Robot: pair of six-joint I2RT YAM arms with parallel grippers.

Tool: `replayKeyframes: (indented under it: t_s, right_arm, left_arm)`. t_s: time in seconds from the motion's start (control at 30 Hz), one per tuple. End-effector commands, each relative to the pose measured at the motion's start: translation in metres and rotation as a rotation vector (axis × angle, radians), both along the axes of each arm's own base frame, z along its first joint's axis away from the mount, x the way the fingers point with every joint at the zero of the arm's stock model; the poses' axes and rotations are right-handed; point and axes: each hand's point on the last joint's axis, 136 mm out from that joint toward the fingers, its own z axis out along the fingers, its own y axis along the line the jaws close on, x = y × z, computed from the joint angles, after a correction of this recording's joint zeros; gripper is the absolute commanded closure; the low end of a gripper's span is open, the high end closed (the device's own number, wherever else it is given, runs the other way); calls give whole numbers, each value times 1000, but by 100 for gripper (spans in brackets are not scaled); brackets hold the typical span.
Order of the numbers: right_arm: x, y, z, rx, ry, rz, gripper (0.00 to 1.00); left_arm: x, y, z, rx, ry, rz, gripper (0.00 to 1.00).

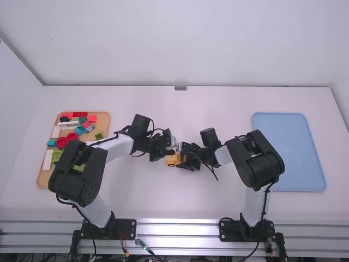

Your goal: Assemble lego blocks to make yellow taxi

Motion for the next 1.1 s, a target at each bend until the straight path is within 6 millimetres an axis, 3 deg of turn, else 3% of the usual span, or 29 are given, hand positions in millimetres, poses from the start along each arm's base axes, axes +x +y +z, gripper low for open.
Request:
replayKeyframes:
  t_s: [0.0, 0.53, 0.93, 1.07]
  right_arm:
    - [-2, -4, -5, -28, 7, -13, 38]
    - [-1, -4, -5, -28, 7, -15, 38]
    - [-2, -4, -5, -28, 7, -13, 38]
    - [-1, -3, -4, -25, 1, -14, 38]
  left_arm:
    - [4, -3, -5, -4, 16, 1, 98]
    - [-14, 11, -38, 101, 159, 37, 98]
    - [-13, 11, -61, 112, 208, 54, 98]
    - [-12, 25, -75, 209, 243, 126, 98]
